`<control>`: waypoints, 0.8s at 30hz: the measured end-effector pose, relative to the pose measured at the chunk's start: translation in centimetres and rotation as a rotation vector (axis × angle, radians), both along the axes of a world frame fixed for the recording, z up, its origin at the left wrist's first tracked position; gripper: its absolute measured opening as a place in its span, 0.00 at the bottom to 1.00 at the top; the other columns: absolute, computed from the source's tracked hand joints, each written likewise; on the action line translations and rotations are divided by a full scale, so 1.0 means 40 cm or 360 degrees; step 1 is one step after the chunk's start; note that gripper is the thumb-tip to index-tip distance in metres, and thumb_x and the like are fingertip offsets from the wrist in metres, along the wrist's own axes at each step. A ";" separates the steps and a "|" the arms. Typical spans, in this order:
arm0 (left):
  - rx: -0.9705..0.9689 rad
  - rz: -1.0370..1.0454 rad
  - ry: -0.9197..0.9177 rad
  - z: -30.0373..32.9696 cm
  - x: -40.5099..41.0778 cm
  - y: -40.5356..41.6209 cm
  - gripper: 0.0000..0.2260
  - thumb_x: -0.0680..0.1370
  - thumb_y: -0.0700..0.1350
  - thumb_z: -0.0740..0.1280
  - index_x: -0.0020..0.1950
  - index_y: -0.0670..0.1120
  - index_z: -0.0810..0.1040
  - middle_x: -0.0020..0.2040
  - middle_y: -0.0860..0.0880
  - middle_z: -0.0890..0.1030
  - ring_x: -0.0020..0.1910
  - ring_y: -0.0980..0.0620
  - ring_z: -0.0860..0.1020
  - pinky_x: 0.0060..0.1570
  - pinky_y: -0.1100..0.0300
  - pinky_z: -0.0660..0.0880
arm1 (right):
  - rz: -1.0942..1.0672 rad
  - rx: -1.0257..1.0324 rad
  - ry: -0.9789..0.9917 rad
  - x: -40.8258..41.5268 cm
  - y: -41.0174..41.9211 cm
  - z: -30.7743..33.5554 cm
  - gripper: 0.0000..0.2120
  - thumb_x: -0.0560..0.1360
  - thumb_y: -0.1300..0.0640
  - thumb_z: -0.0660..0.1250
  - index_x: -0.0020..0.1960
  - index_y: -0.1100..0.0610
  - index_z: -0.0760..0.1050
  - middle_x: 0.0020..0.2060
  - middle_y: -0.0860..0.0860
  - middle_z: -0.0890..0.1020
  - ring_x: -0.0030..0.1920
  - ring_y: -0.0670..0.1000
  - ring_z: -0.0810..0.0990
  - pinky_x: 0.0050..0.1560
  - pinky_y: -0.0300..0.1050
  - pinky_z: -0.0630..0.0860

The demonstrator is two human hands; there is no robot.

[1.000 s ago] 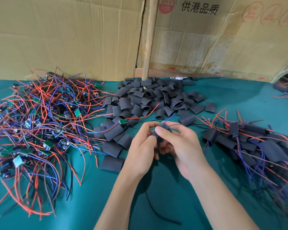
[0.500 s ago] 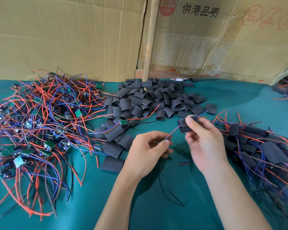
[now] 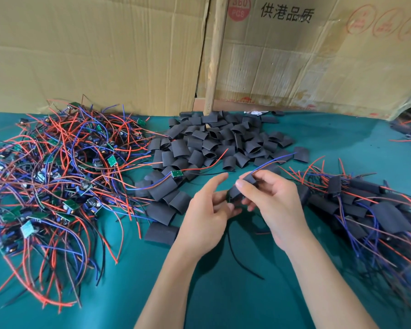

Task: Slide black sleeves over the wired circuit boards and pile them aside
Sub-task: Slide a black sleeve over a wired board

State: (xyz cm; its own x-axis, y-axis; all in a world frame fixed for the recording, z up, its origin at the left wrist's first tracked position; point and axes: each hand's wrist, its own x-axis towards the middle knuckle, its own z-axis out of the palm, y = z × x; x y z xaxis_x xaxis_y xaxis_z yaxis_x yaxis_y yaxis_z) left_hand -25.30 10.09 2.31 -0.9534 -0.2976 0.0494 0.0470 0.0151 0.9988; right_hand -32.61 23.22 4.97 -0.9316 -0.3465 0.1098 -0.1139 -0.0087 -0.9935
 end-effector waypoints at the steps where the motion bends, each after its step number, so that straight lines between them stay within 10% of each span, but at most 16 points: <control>1: -0.0003 -0.0016 0.0002 -0.001 -0.001 0.002 0.26 0.81 0.28 0.59 0.75 0.49 0.69 0.36 0.53 0.74 0.46 0.50 0.83 0.60 0.54 0.80 | 0.0005 -0.0001 0.0012 0.000 0.001 0.001 0.03 0.71 0.55 0.75 0.45 0.51 0.84 0.36 0.48 0.84 0.33 0.48 0.80 0.32 0.38 0.75; 8: -0.0242 -0.0092 -0.0023 -0.003 0.000 0.017 0.31 0.81 0.31 0.58 0.82 0.51 0.58 0.51 0.49 0.87 0.44 0.52 0.86 0.51 0.60 0.81 | -0.0072 0.0257 0.0291 0.010 -0.005 -0.002 0.11 0.70 0.51 0.74 0.52 0.46 0.85 0.32 0.44 0.82 0.31 0.44 0.76 0.36 0.35 0.74; 13: -0.0021 0.0005 0.0003 -0.006 0.001 0.011 0.33 0.80 0.28 0.57 0.82 0.50 0.57 0.62 0.58 0.81 0.49 0.50 0.87 0.59 0.52 0.80 | -0.0093 0.0272 0.0301 0.002 -0.003 -0.007 0.10 0.75 0.53 0.75 0.56 0.45 0.84 0.31 0.49 0.81 0.33 0.48 0.77 0.41 0.51 0.81; 17: 0.0012 -0.0026 0.0019 0.003 0.002 0.008 0.32 0.79 0.26 0.54 0.79 0.50 0.63 0.69 0.52 0.76 0.51 0.42 0.85 0.61 0.52 0.80 | -0.0062 0.0174 0.0218 0.005 -0.001 -0.006 0.10 0.74 0.53 0.74 0.54 0.43 0.85 0.32 0.48 0.82 0.32 0.46 0.80 0.34 0.39 0.78; 24: 0.0077 0.0088 0.0131 0.003 0.003 0.007 0.22 0.78 0.34 0.65 0.64 0.59 0.74 0.54 0.52 0.83 0.41 0.47 0.86 0.51 0.50 0.83 | 0.0125 -0.0152 -0.0303 0.016 -0.010 0.004 0.10 0.79 0.61 0.70 0.55 0.50 0.86 0.39 0.52 0.84 0.32 0.47 0.73 0.31 0.37 0.72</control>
